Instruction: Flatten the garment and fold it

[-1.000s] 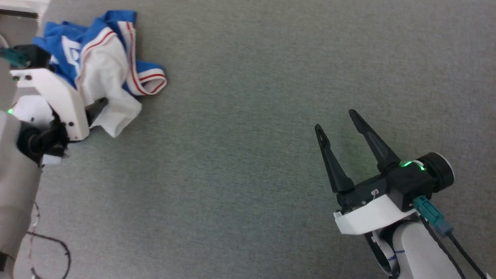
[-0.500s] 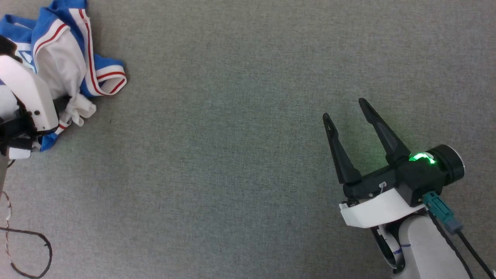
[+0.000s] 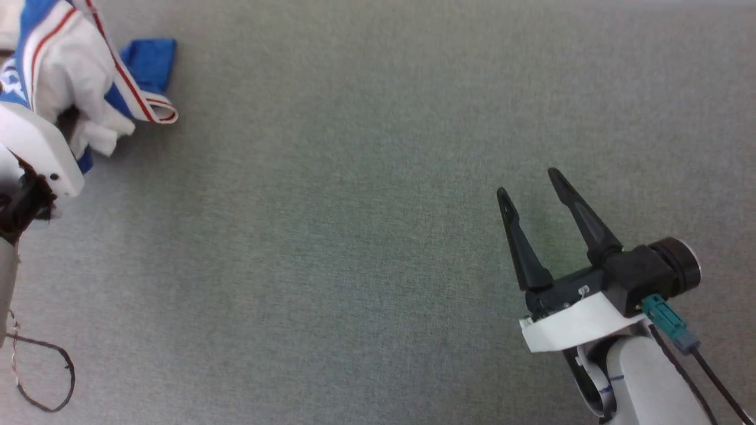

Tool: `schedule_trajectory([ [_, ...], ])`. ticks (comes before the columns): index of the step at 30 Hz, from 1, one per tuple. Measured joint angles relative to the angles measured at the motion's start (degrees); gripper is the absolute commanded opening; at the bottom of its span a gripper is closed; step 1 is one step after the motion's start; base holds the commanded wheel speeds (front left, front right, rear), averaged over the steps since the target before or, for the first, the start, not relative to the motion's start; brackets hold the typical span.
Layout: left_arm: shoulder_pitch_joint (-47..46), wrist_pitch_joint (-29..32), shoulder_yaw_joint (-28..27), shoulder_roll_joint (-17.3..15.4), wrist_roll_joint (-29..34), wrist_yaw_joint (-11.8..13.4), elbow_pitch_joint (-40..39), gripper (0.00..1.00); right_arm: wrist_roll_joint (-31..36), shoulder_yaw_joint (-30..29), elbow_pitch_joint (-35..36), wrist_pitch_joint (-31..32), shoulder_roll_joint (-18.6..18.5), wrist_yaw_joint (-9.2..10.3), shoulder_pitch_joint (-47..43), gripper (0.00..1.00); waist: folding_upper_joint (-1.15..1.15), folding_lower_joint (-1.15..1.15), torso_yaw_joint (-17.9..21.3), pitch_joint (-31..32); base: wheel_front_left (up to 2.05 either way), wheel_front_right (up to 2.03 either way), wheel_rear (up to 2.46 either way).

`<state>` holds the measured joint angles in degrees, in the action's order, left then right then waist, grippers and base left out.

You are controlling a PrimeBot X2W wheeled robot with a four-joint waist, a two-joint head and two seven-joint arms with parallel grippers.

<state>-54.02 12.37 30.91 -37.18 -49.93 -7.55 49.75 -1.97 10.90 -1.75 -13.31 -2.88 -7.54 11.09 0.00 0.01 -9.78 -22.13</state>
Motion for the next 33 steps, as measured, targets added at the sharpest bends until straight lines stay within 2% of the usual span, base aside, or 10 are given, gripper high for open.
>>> schedule_trajectory([
  [10,-0.35,-20.82,1.78,0.34,5.65,0.07,-4.82,0.0,-1.87,-1.63,-3.26,-0.87,0.0,0.0,-3.38,1.0,0.0,-0.01,-1.36,9.16,0.0,0.0,0.0],
  [14,-0.35,-24.85,3.43,1.55,9.36,1.48,-10.22,0.0,-2.41,-2.69,-3.9,-0.92,0.02,0.0,-4.64,1.0,0.0,-0.02,-1.73,12.78,0.0,0.0,0.0],
  [23,2.04,-25.86,5.42,4.68,11.52,4.78,-25.12,0.0,-2.61,-5.23,-4.93,-1.0,0.0,0.0,-5.87,1.0,0.0,-0.03,-0.75,18.43,0.0,0.0,0.0],
  [33,8.73,-21.41,9.56,7.62,11.41,8.22,-33.74,0.0,-2.16,-7.48,-5.02,-0.03,-0.03,0.0,-5.84,1.0,0.0,-0.01,6.29,19.47,0.0,0.0,0.0],
])
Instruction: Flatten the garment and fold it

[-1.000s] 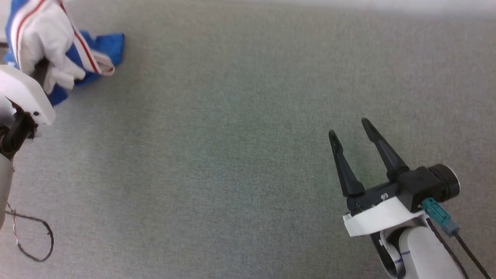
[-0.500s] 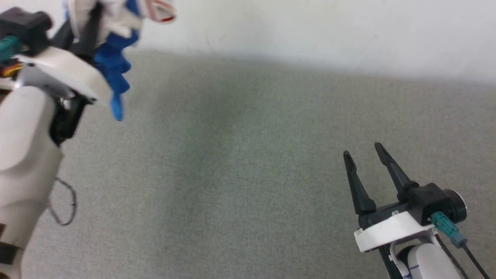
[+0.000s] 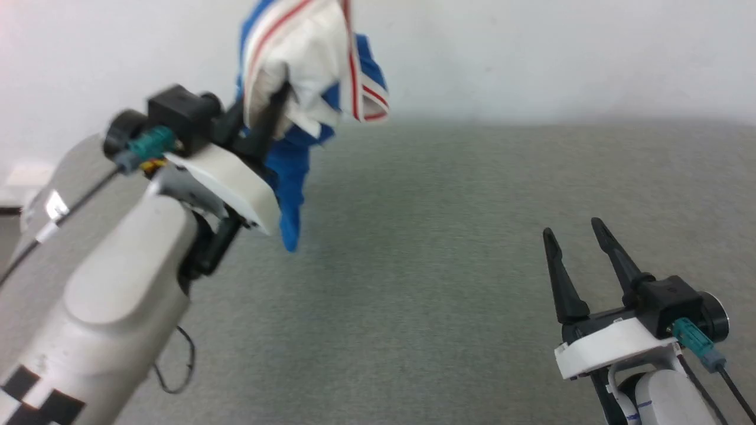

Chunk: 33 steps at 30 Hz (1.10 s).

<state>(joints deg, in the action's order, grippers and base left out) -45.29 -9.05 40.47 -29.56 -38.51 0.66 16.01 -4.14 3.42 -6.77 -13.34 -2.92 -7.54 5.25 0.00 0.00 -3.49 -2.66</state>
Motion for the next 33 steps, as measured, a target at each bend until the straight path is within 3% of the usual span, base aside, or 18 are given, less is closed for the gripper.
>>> schedule_trajectory([
  [8,3.14,-0.64,1.75,4.3,-0.41,2.91,-1.45,0.0,0.14,-1.52,0.48,1.3,-0.03,0.0,-0.02,1.0,0.0,0.0,7.22,-0.67,0.0,0.0,0.0],
  [12,4.15,-0.71,3.86,7.33,-0.45,2.91,0.49,0.0,0.03,-1.53,0.42,2.11,-0.07,0.0,-0.01,1.0,0.0,0.0,10.53,-1.76,0.0,0.0,0.0],
  [17,6.43,4.24,8.9,10.38,-0.71,2.31,7.95,0.0,-0.62,-1.21,-0.23,2.91,-0.08,0.0,0.01,1.0,-0.01,0.01,13.62,-4.1,0.0,0.0,0.0],
  [25,8.03,11.16,14.1,12.48,-1.21,-1.78,18.58,0.0,-1.98,0.64,-2.3,3.31,-0.05,0.0,0.25,1.0,-0.01,0.01,16.66,-8.09,0.0,0.0,0.0],
  [26,8.03,11.39,14.33,12.79,-1.21,-2.12,19.19,0.32,-2.0,0.82,-2.6,3.31,-0.05,0.0,0.25,1.0,-0.01,0.01,16.88,-8.43,0.0,0.0,0.0],
  [27,8.0,11.35,14.39,13.1,-1.21,-2.14,19.67,1.0,-2.0,0.9,-2.94,3.31,-0.05,0.0,0.26,1.0,-0.01,0.01,17.03,-8.72,0.0,0.0,0.0],
  [33,7.97,8.39,14.56,14.3,-1.0,-2.02,20.97,1.0,-1.97,0.99,-4.45,3.3,-0.07,0.0,0.27,1.0,-0.01,0.01,16.54,-8.09,0.0,0.0,0.0],
])
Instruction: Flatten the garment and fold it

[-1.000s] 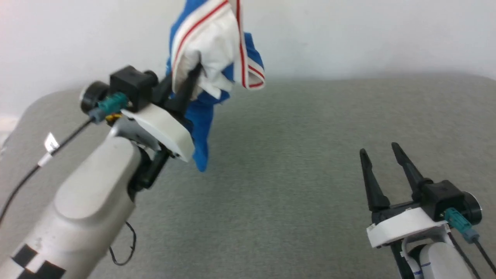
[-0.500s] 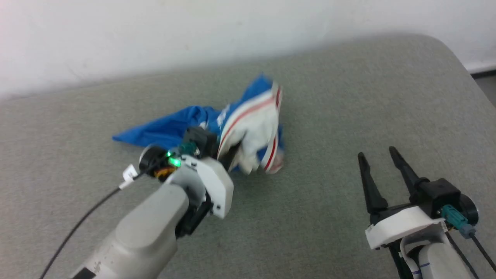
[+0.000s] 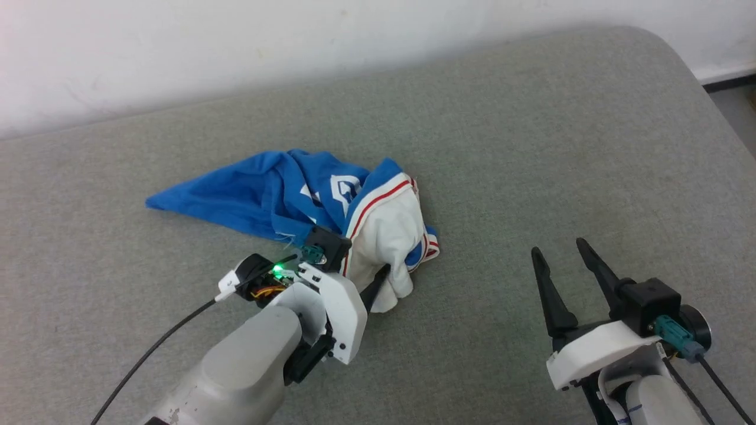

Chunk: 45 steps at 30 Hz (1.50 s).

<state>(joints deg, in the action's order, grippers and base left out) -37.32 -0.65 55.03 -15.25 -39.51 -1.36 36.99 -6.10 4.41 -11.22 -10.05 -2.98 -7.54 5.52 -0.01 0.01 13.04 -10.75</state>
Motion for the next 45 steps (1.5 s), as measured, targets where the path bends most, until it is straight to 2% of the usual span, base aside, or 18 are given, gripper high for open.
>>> schedule_trajectory([
  [8,3.15,-5.89,-2.82,-0.44,-1.04,3.3,-4.5,1.0,0.6,-0.55,-0.96,0.55,0.0,0.0,-1.43,1.0,0.0,-0.01,-2.69,4.68,0.0,0.0,0.0],
  [16,11.73,-12.79,-9.56,-4.54,-3.93,9.78,-13.38,1.0,1.0,-0.59,-0.41,1.45,0.0,0.0,-4.39,1.0,0.0,-0.02,-7.56,10.13,0.0,0.0,0.0],
  [21,20.23,-14.01,-16.41,-6.1,-3.25,13.52,-19.58,1.0,0.71,-0.22,-0.14,1.45,0.01,0.0,-5.41,1.0,0.0,-0.02,-10.72,12.38,0.0,0.0,0.0],
  [25,27.3,-14.06,-25.16,-4.82,1.74,14.59,-26.54,1.0,0.54,0.09,-0.1,1.46,0.01,0.0,-6.43,1.0,0.0,-0.02,-12.9,13.46,0.0,0.0,0.0],
  [30,35.74,-14.06,-33.96,-0.35,8.29,12.33,-31.95,1.0,0.48,-0.05,-0.07,1.47,0.01,0.0,-7.18,1.0,0.0,-0.02,-14.84,14.14,0.0,0.0,0.0],
  [35,39.63,-14.06,-41.27,5.26,12.62,6.57,-34.23,1.0,0.49,-0.31,0.27,1.94,0.01,0.0,-7.23,1.0,0.0,-0.02,-16.52,13.77,0.0,0.0,0.0],
  [39,40.91,-14.06,-43.55,7.56,16.39,2.27,-32.04,1.0,0.57,0.41,0.48,3.44,0.01,0.0,-7.08,1.0,0.0,-0.01,-17.74,13.0,0.0,0.0,0.0],
  [42,40.73,-14.06,-44.61,8.87,19.25,0.03,-30.93,1.0,0.45,1.77,0.42,7.3,-0.03,0.0,-6.19,1.0,0.0,-0.01,-18.81,12.3,0.0,0.0,0.0],
  [45,40.34,-14.06,-45.67,10.1,20.71,-1.63,-30.04,1.0,-0.7,3.03,-0.68,13.91,-0.77,0.0,-3.98,1.0,0.0,-0.01,-20.03,11.52,0.0,0.0,0.0],
])
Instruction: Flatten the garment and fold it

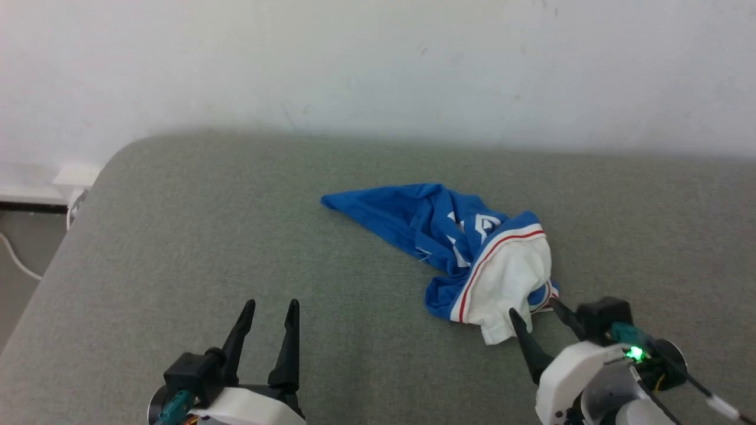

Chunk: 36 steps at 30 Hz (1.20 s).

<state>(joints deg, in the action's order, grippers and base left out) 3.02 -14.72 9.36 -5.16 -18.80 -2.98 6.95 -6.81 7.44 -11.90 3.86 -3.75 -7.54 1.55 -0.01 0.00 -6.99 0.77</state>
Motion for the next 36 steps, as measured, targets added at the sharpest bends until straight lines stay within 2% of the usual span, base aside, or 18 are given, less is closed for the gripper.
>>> schedule_trajectory([
  [7,-1.48,0.0,-1.23,1.54,1.99,-1.6,2.08,1.0,-3.92,2.9,-3.76,18.76,-4.08,0.01,5.69,1.0,0.0,0.01,-3.12,-2.28,0.0,0.0,0.0],
  [10,-2.45,0.0,-1.51,1.72,2.27,-2.05,2.45,1.0,-4.99,3.72,-4.68,23.74,-5.19,0.01,7.79,1.0,0.0,0.01,-4.31,-3.54,0.0,0.0,0.0],
  [14,-3.37,0.0,-1.45,1.92,2.3,-2.53,2.93,1.0,-5.97,4.23,-5.75,26.31,-5.86,0.01,9.98,1.0,0.0,0.01,-5.87,-5.23,0.0,0.0,0.0],
  [15,-3.5,0.0,-1.4,1.94,2.32,-2.53,3.0,1.0,-5.97,4.32,-6.17,26.52,-6.14,0.01,10.38,0.79,0.0,0.01,-6.25,-5.63,0.0,0.0,0.0],
  [16,-3.59,-0.01,-1.27,1.94,2.29,-2.55,3.07,1.0,-5.97,4.5,-6.71,26.86,-6.47,0.01,10.72,0.35,0.0,0.01,-6.62,-6.03,0.0,0.0,0.0],
  [17,-3.67,-0.01,-1.1,1.96,2.2,-2.57,3.09,1.0,-5.97,4.76,-7.19,26.87,-6.79,0.01,10.94,0.0,0.0,0.01,-6.96,-6.4,0.0,0.0,0.0],
  [24,-4.55,0.0,-0.35,1.97,1.75,-2.45,4.32,1.0,-8.13,8.69,-6.04,26.1,-6.5,0.02,11.27,0.0,0.01,0.01,-8.77,-7.12,0.0,0.0,0.0],
  [30,-4.47,-0.01,-0.3,1.98,1.77,-2.45,5.42,1.0,-11.01,15.4,-2.47,24.6,-3.38,0.01,11.22,0.0,0.01,0.0,-8.69,-4.69,0.0,0.0,0.0],
  [36,-4.25,0.0,-0.12,2.02,1.76,-2.45,6.04,1.0,-14.01,24.58,-3.36,22.72,-0.57,0.01,11.17,0.0,0.0,0.0,-8.86,-2.28,0.0,0.0,0.0],
])
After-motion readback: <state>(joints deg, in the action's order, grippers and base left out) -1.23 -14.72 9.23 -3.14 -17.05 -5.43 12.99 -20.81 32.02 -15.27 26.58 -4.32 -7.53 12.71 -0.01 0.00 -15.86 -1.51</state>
